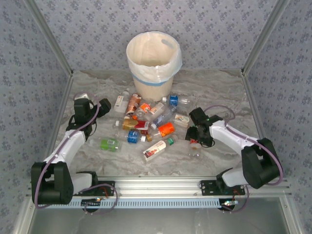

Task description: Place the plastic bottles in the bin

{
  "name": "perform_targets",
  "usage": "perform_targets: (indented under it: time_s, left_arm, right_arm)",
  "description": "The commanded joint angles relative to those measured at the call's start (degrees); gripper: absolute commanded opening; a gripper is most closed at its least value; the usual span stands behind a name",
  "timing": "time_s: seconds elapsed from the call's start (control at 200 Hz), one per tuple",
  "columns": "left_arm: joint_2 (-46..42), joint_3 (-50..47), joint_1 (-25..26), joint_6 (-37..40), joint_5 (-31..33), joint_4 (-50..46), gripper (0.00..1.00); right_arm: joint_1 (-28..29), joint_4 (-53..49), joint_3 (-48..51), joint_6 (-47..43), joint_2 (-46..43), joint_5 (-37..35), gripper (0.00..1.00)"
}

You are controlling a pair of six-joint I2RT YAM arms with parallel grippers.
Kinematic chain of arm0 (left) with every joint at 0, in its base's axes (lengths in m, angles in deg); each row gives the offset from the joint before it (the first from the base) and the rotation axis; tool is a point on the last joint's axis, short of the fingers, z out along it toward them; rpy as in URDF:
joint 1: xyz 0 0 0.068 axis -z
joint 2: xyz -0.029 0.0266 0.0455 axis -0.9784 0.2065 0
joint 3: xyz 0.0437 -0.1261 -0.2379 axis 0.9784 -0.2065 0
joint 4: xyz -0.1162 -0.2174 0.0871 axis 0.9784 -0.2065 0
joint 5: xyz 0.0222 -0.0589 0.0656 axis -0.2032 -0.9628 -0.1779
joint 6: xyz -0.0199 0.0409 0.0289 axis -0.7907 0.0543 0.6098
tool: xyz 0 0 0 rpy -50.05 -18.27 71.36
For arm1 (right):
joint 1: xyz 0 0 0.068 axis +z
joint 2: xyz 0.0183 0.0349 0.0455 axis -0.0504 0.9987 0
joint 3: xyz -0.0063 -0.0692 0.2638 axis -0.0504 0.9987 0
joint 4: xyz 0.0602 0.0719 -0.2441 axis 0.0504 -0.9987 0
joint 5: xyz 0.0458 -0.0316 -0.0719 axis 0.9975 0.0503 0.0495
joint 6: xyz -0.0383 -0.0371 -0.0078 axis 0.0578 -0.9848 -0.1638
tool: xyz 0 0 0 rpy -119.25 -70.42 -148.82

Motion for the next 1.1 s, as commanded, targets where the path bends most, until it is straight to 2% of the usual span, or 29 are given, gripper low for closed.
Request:
perform_targets:
  time_s: [0.0, 0.165, 0.415, 0.51, 0.59, 0.69, 0.839, 0.944, 1.094]
  left_arm:
    - [-0.2, 1.7, -0.1, 0.2, -0.7, 0.7, 1.00]
    - [-0.2, 2.3, -0.1, 0.7, -1.7, 0.4, 1.00]
    - [-0.5, 3.7, 0.2, 0.8, -3.1, -1.5, 1.00]
    - [-0.6, 4.5, 0.2, -0.9, -1.4, -3.9, 1.00]
    - [-0.6, 6.0, 0.2, -2.7, 0.2, -8.5, 1.00]
    - [-0.9, 8.0, 0.2, -4.9, 1.6, -15.7, 1.00]
    - [-2.9, 8.9, 0.2, -8.0, 2.9, -23.5, 1.00]
    - [-4.3, 9.2, 0.1, -10.2, 3.9, -27.2, 1.00]
    - [-5.3, 10.2, 0.1, -11.8, 3.5, -30.7, 1.00]
  right_arm:
    - [0.1, 0.1, -0.6, -0.7, 2.4, -2.4, 0.81]
    - [0.3, 1.2, 0.8, 0.1, 3.3, -4.3, 0.73]
    - [1.1, 0.5, 2.7, 1.9, -4.1, -9.3, 0.57]
    - [2.0, -0.5, 1.4, 1.4, -8.6, -11.8, 0.56]
    - [2.8, 1.6, -0.7, -3.1, -12.8, -11.4, 0.56]
    - [2.7, 5.3, -5.2, -8.6, -15.6, -9.1, 0.56]
    - [2.5, 18.7, -13.7, -15.9, -14.2, -4.7, 0.56]
    - [2.1, 27.0, -23.1, -20.3, -8.8, -1.0, 0.56]
    - [1.4, 29.9, -40.6, -23.5, 1.8, 3.4, 0.56]
